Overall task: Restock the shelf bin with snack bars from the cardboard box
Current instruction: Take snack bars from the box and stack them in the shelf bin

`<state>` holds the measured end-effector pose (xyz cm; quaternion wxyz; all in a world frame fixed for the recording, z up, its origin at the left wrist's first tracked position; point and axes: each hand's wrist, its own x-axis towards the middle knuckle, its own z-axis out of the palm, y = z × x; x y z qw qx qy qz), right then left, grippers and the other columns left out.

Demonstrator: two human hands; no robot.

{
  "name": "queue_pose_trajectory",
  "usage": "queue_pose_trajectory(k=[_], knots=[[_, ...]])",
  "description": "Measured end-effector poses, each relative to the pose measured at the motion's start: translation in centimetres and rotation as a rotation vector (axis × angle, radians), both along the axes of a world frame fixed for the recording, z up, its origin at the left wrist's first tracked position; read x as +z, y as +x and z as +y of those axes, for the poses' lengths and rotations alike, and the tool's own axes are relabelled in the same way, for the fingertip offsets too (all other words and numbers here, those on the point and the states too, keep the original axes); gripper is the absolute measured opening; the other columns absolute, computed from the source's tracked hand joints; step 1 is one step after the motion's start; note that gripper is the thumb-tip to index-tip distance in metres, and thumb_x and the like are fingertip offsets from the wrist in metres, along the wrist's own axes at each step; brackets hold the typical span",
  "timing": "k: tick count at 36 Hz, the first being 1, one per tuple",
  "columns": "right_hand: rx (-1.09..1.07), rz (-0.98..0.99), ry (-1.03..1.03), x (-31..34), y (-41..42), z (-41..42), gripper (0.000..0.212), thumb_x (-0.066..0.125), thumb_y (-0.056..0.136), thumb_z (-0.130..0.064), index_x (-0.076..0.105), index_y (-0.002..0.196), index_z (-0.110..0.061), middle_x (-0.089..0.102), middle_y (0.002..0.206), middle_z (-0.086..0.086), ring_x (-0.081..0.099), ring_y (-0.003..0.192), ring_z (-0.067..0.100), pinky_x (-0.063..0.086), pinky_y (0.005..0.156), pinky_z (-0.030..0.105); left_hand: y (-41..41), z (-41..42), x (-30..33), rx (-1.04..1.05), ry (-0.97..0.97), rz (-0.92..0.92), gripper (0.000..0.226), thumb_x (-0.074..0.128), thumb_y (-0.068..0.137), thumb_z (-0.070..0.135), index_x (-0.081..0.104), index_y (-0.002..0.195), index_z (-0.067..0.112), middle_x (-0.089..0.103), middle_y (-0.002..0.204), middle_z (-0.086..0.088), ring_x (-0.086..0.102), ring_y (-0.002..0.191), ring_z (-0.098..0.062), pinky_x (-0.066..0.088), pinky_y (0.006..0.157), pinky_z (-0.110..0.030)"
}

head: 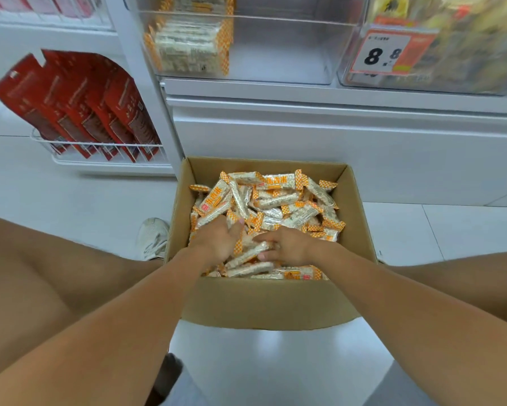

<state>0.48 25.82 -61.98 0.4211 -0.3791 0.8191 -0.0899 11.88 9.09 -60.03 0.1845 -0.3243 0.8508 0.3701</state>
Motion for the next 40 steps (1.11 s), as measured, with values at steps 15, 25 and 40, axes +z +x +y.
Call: queue_pose_trajectory(k=[15, 25, 40], knots=[[-0.580, -0.380, -0.344, 3.0, -2.3, 0.8, 0.041, 0.080, 0.085, -0.018, 0.066, 0.123, -0.016, 0.058, 0.085, -0.004, 0.055, 0.069, 0.008, 0.043, 0.052, 0.018, -1.1, 1.7, 2.1, 0.029, 0.364, -0.040, 0.111, 0.081, 0.075, 0.055, 0.021, 0.158, 0.010, 0.031, 0.161, -0.006, 0.038, 0.142, -0.026, 0.036, 0.095, -0.027], [-0.762, -0.577, -0.074, 7.5, -5.4, 1.1, 0.033, 0.076, 0.085, -0.005, 0.067, 0.116, 0.002, 0.072, 0.100, 0.016, 0.070, 0.062, 0.016, 0.044, 0.037, 0.015, -2.2, 1.1, 4.0, 0.281, 0.468, 0.049, 0.085, 0.069, 0.089, 0.023, 0.020, 0.158, 0.017, 0.027, 0.162, -0.008, 0.033, 0.144, -0.031, 0.033, 0.098, -0.038], [-1.023, -0.901, -0.412, 12.2, -5.8, -0.8, 0.050, 0.061, 0.098, -0.041, 0.053, 0.126, -0.001, 0.057, 0.105, 0.016, 0.067, 0.065, 0.021, 0.058, 0.054, 0.024, -3.5, 2.4, 9.9, 0.179, 0.676, 0.179, 0.115, 0.098, 0.050, 0.050, 0.041, 0.145, 0.018, 0.061, 0.133, 0.002, 0.054, 0.123, -0.019, 0.043, 0.104, -0.042]])
